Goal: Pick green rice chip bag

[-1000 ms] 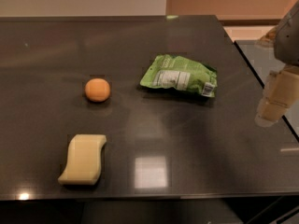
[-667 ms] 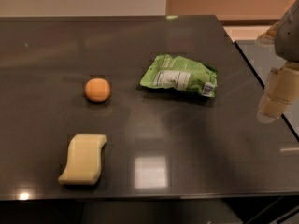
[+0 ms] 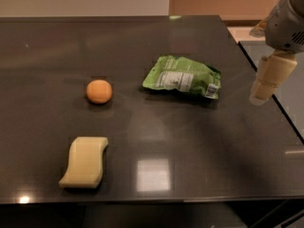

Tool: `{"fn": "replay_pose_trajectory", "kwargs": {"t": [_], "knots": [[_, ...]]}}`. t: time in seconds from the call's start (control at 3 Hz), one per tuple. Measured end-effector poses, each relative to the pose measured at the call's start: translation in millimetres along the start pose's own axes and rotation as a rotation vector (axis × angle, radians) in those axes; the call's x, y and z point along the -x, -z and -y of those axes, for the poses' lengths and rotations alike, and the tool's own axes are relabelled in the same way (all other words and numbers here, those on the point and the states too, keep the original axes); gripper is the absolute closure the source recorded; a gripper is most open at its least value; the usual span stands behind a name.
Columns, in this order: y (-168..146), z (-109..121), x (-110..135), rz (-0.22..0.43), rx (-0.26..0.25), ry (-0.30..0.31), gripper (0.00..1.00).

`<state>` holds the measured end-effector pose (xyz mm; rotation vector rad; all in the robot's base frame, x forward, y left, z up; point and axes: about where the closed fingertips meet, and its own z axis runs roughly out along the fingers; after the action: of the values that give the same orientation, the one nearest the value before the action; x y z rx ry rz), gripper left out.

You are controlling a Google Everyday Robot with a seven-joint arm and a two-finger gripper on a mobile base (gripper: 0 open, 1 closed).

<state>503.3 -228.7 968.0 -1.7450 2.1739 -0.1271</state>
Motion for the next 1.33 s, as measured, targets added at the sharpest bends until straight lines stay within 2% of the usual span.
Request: {"fn": "replay_pose_trajectory", "kwargs": {"t": [0.67,1.33], "knots": [[-47.5,42.2,29.2,0.05,0.011,0.037,0.0],[-98.0,61.5,52.5,0.055,0.054,0.043,0.0]]}}
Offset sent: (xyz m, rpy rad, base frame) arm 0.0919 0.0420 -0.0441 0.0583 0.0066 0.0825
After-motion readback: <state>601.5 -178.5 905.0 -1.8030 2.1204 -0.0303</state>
